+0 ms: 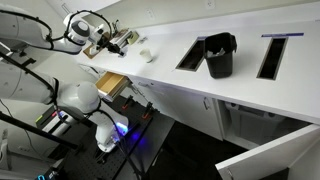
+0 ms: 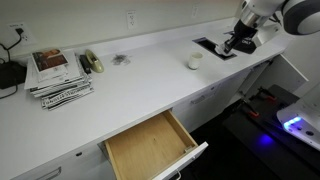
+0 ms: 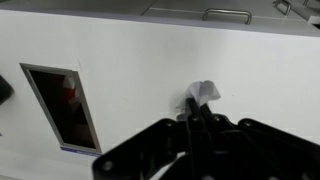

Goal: Open the second drawer from the right, take the paper out of the drawer and place it in the black bin on the counter then close the drawer

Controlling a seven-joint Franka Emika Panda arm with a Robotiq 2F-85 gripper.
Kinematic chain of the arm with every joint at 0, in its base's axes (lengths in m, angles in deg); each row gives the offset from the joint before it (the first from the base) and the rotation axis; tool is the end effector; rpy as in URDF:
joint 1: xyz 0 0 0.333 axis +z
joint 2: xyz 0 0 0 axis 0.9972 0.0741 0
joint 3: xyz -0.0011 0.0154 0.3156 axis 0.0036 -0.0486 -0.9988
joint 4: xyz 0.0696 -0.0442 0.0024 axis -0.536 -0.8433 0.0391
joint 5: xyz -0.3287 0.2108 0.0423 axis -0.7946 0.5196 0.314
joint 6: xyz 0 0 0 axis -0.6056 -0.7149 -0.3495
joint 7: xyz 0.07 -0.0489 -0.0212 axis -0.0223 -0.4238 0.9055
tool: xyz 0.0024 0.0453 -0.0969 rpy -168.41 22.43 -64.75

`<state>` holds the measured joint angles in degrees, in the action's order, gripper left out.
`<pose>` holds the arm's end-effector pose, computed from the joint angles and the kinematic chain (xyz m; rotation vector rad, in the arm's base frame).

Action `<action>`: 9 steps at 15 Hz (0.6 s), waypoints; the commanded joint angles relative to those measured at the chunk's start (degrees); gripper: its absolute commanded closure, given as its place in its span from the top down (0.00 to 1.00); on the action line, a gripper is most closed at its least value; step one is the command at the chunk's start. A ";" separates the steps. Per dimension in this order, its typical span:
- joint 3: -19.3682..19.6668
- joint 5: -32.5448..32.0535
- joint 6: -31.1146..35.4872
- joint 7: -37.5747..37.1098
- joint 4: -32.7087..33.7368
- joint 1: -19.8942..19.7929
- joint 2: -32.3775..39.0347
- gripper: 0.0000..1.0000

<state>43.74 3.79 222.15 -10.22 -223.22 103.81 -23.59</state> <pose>0.3534 0.1793 0.3968 2.9119 0.0258 0.4655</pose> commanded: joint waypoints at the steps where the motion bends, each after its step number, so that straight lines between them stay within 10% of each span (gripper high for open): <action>1: 1.59 4.02 0.35 7.00 -4.57 -7.97 -9.96 0.01; 9: 4.47 2.41 1.83 9.09 -3.14 -30.01 -12.96 0.01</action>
<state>48.68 6.97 222.21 -0.81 -226.54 80.60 -36.43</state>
